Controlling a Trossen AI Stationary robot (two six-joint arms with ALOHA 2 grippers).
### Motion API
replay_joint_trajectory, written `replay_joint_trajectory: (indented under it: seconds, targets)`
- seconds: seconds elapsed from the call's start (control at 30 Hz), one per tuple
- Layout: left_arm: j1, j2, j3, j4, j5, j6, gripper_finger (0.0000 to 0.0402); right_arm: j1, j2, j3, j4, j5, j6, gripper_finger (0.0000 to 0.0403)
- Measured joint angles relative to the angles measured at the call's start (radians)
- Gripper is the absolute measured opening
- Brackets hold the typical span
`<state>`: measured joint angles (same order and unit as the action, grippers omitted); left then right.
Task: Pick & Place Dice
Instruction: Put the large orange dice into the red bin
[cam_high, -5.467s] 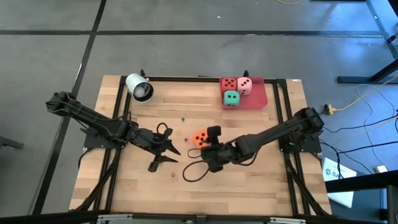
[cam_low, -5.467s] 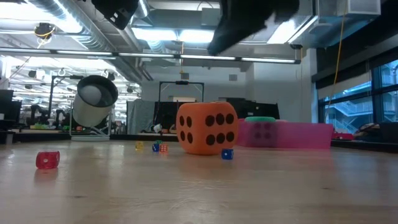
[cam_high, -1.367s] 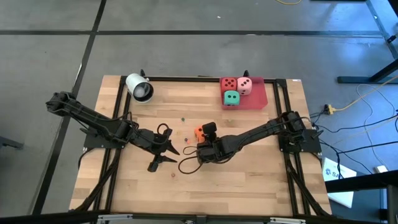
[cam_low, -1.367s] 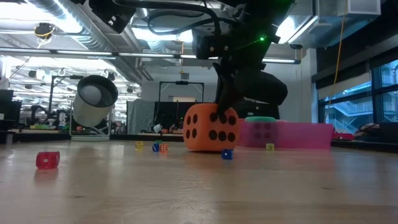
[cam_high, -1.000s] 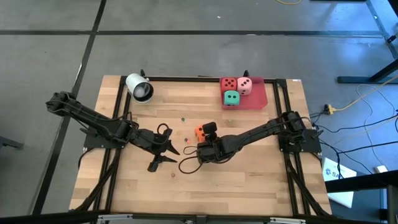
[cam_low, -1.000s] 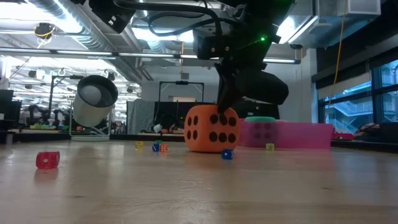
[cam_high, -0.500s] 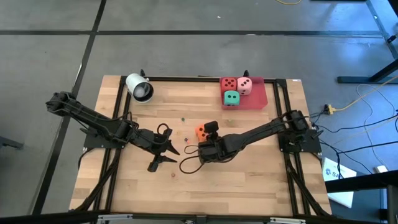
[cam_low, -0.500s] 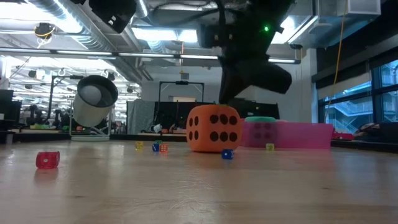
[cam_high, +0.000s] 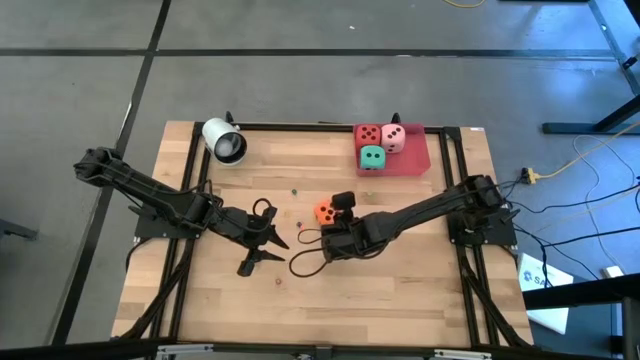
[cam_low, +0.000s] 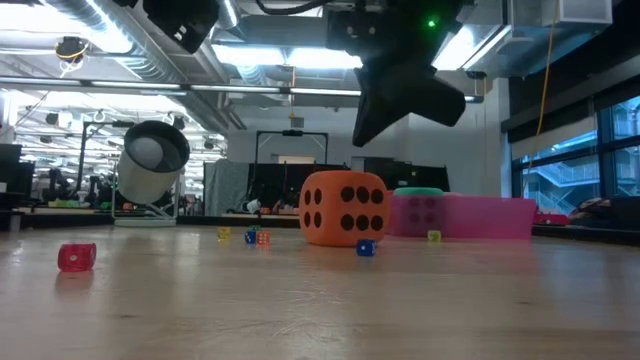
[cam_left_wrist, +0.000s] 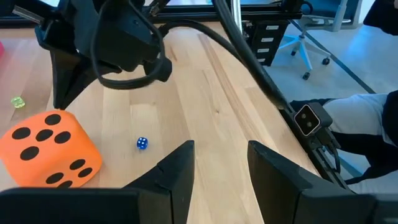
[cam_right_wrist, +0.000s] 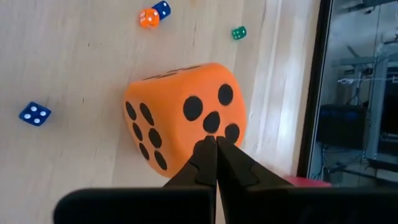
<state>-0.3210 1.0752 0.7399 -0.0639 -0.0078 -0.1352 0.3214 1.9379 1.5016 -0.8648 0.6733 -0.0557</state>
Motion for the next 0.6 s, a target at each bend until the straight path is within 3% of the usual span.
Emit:
replay_joint_trajectory:
  seconds: [0.13,0.23,0.6]
  targets:
    - [0.000,0.000,0.000,-0.004,-0.001,0.000,0.0143,-0.006,-0.029,0.000,-0.022,-0.008,0.086,0.0025]
    - [0.000,0.000,0.000,-0.026,-0.039,0.000,0.0143,-0.020,-0.058,0.000,-0.025,-0.058,0.175,0.0067]
    - [0.003,0.014,0.000,-0.072,-0.229,0.045,0.0143,-0.067,-0.097,-0.007,-0.066,-0.203,0.341,0.0308]
